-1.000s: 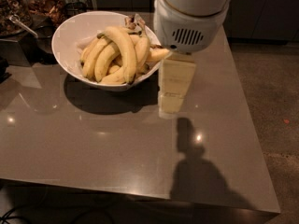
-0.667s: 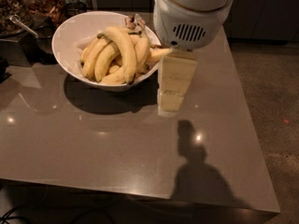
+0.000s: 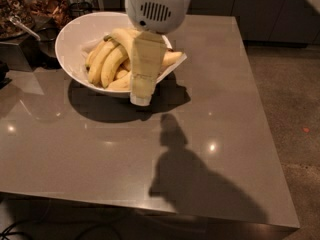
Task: Pick banana from white bowl
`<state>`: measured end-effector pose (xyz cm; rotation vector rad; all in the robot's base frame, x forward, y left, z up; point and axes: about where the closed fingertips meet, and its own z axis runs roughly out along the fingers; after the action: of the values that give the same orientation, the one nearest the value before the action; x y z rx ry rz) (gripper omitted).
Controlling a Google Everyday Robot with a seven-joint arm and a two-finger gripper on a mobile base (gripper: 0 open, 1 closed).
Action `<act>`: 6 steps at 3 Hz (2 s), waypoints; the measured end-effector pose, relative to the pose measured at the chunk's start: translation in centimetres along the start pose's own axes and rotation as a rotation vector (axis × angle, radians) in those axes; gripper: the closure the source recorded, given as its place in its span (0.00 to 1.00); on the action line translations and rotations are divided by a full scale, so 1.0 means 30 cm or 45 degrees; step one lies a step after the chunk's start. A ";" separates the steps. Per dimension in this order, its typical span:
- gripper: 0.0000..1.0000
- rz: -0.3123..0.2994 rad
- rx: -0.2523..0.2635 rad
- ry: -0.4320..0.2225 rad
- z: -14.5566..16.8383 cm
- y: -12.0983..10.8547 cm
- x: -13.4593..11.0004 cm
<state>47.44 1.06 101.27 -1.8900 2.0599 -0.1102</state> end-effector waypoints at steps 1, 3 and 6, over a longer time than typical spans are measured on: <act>0.00 0.008 -0.041 0.013 0.071 -0.045 -0.049; 0.00 0.163 -0.036 -0.086 0.062 -0.107 -0.068; 0.11 0.430 -0.121 -0.146 0.109 -0.271 -0.123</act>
Offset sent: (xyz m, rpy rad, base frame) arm 0.0167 0.0082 -0.0110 0.0594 0.0214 -0.0327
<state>56.37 4.33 101.23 -1.5303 2.3026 0.1771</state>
